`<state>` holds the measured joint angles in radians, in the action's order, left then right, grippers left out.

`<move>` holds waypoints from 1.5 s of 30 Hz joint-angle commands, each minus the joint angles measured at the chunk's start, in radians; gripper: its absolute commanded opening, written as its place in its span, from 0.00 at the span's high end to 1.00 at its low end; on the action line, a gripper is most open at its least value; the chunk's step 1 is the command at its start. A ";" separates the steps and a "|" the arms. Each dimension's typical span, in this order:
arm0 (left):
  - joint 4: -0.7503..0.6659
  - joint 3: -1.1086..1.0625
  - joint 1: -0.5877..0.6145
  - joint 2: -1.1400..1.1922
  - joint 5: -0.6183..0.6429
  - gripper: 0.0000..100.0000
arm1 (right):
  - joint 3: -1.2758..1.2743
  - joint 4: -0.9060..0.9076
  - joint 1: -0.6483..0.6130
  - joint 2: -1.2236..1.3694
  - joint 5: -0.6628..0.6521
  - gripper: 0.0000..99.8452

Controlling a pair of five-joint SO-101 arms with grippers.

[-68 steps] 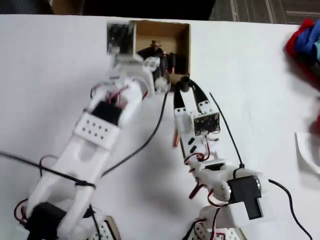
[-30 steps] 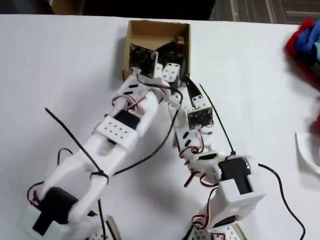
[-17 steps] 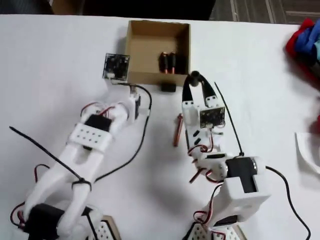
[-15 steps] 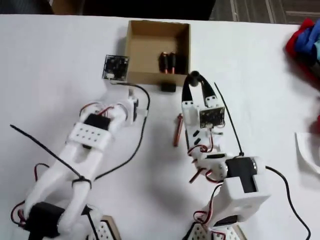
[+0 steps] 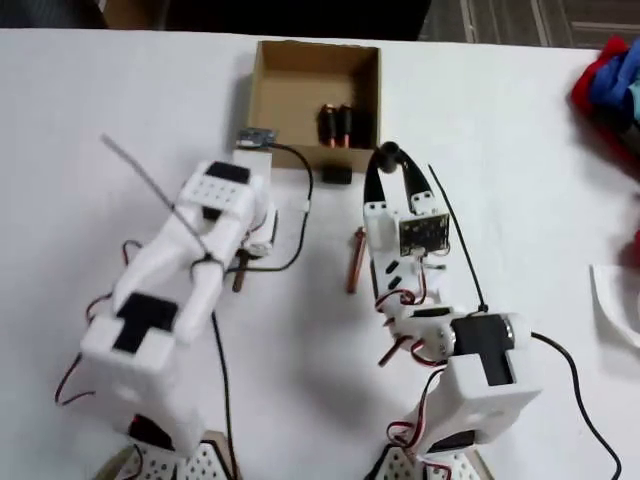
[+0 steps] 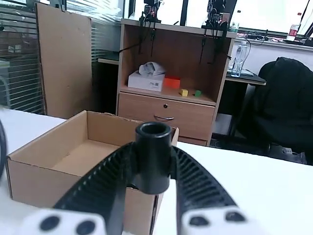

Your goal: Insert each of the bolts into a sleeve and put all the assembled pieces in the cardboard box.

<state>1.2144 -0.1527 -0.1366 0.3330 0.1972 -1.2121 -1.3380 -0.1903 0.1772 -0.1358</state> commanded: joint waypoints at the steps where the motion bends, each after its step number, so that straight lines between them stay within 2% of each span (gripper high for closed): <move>1: 0.072 0.128 0.008 0.089 0.000 0.97 | 0.000 -0.028 -0.005 -0.007 0.003 0.98; 15: 0.322 0.463 0.009 0.407 -0.005 0.97 | 0.000 -0.028 -0.002 -0.013 0.003 0.98; 19: 0.348 0.503 0.002 0.436 -0.002 0.98 | 0.000 -0.030 -0.001 -0.013 0.003 0.98; 25: 0.301 0.499 -0.020 0.258 -0.003 0.98 | -0.008 -0.030 -0.001 -0.013 0.003 0.98; 30: 0.270 0.455 -0.133 -0.031 0.032 0.98 | -0.048 -0.031 -0.008 -0.013 0.005 0.98; 32: 0.172 0.400 -0.164 -0.143 0.064 0.98 | -0.058 -0.042 -0.008 -0.013 0.005 0.98; 35: -0.066 0.259 -0.176 -0.298 0.097 0.98 | -0.080 -0.090 -0.008 -0.013 0.003 0.98; 45: -1.068 -0.475 -0.198 -0.815 0.106 0.98 | -0.098 -0.093 -0.022 -0.004 0.003 0.98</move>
<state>0.4933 -0.4411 -0.3053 -0.2946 0.2969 -1.3165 -1.4070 -0.1903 0.1772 -0.1358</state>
